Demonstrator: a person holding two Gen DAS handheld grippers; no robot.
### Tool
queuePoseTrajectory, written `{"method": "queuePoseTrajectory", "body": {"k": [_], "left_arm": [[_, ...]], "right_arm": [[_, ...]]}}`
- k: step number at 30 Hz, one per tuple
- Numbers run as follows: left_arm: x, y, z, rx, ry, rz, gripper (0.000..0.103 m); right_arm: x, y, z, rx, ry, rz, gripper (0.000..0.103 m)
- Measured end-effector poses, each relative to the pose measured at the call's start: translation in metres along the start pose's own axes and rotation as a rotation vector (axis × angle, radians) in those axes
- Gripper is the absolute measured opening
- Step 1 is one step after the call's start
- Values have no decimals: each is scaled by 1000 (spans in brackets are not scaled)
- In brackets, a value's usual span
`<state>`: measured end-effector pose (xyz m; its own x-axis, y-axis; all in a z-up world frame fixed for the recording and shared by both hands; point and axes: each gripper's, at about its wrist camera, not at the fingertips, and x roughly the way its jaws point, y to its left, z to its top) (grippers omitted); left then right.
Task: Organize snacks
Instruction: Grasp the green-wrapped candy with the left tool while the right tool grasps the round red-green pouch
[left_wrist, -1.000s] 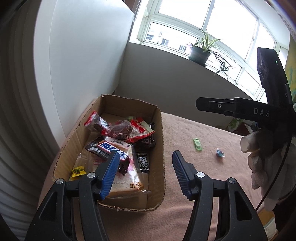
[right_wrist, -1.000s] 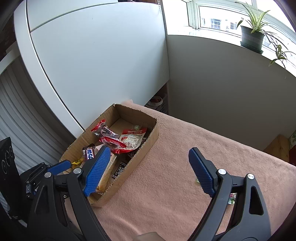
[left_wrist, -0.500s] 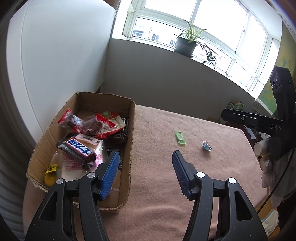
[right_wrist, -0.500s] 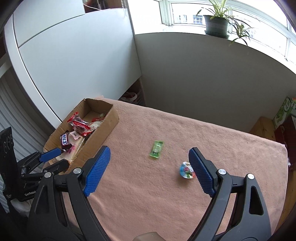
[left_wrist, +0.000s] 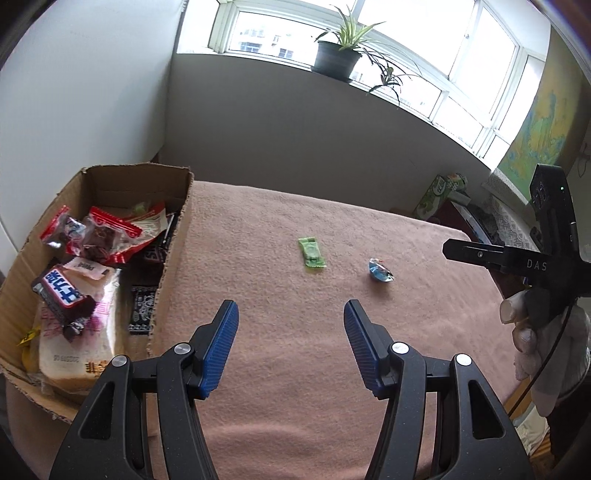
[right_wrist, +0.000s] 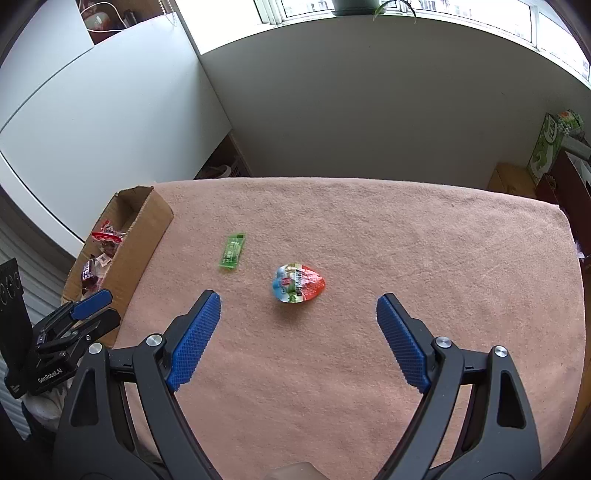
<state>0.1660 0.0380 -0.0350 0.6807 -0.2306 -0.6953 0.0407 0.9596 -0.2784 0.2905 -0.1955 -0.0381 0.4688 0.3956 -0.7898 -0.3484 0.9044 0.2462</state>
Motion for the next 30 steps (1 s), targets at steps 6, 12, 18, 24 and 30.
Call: {"method": "queuePoseTrajectory", "body": {"k": [6,12,18,24,30], "left_arm": [[23,-11,6,26,32,-21,58],[53,-20,14,49,75,-38,48],[80,-26,21,62,106,-44,44],[99,-26,28,58,118,-38,43],[118,-25,32,27,127,-32,39]], "right_arm": [[15,-7,-11,-27,16,14,89],[38,-3,-21,-74,36,18,89],[54,-1,-21,-107,30,4,89],[69,4,-19,-142,13,-23,89],[86,7,-17,-138,12,-30,89]]}}
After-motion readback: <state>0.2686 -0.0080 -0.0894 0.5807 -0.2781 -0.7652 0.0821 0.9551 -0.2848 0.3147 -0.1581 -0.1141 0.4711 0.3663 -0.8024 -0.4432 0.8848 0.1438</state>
